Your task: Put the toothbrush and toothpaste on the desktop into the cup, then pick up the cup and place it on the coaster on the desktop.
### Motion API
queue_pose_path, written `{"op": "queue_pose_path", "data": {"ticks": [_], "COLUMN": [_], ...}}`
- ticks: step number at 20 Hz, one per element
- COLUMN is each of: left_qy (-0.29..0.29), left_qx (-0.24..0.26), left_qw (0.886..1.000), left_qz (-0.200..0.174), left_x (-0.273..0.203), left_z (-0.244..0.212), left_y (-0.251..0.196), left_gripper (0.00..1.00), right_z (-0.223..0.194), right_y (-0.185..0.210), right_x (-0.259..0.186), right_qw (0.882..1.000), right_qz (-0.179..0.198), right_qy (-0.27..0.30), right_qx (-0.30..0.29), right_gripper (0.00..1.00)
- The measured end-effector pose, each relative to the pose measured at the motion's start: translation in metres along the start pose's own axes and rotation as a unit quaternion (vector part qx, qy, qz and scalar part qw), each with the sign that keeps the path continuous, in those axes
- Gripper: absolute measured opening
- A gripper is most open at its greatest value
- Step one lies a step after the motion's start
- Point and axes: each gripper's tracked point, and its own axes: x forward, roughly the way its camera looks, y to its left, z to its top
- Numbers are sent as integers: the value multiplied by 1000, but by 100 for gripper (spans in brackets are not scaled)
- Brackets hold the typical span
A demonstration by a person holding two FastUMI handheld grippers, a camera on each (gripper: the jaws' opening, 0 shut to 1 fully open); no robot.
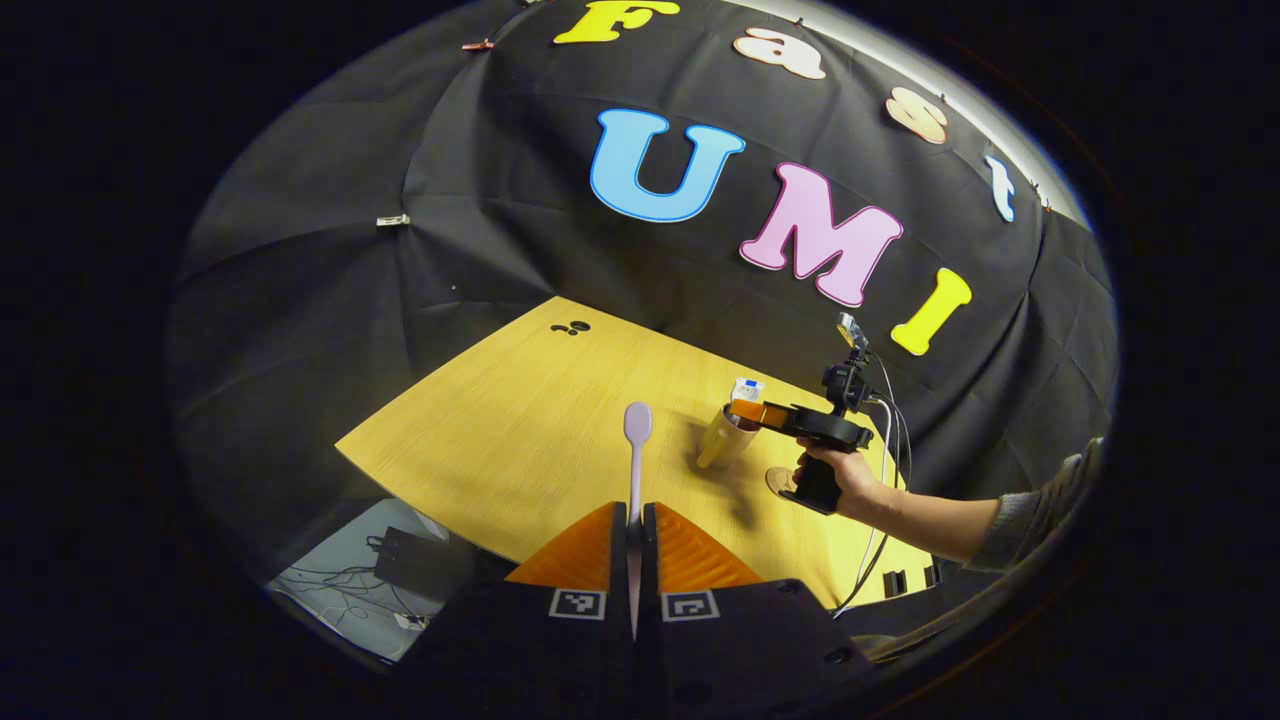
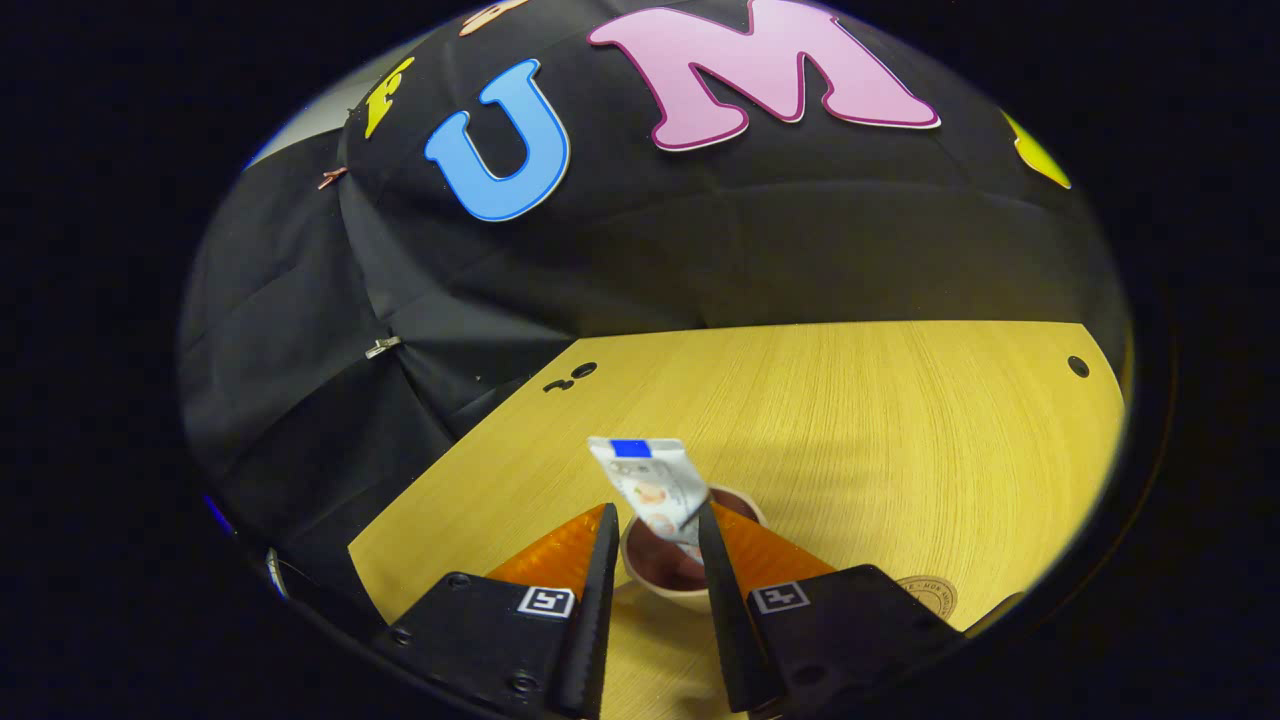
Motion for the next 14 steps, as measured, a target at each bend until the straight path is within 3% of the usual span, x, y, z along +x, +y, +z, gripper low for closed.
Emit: {"op": "queue_pose_path", "data": {"ticks": [1,2,3,8,14], "left_qy": [-2,-4,-8,-35,-79], "left_qx": [1,2,4,23,48], "left_qw": [1000,1000,1000,998,987], "left_qz": [-3,-6,-11,-53,-134], "left_x": [0,1,2,24,79], "left_z": [0,2,6,41,107], "left_y": [-3,-7,-13,-48,-106], "left_gripper": [6,6,6,6,6], "right_z": [-1,0,2,-2,-59], "right_y": [2,4,5,3,-18], "right_x": [-5,-11,-19,-68,-145], "right_qw": [1000,1000,1000,1000,998], "right_qz": [2,5,7,5,-21], "right_qy": [3,3,1,7,57], "right_qx": [0,-1,-2,13,19], "right_gripper": [51,40,57,58,58]}}
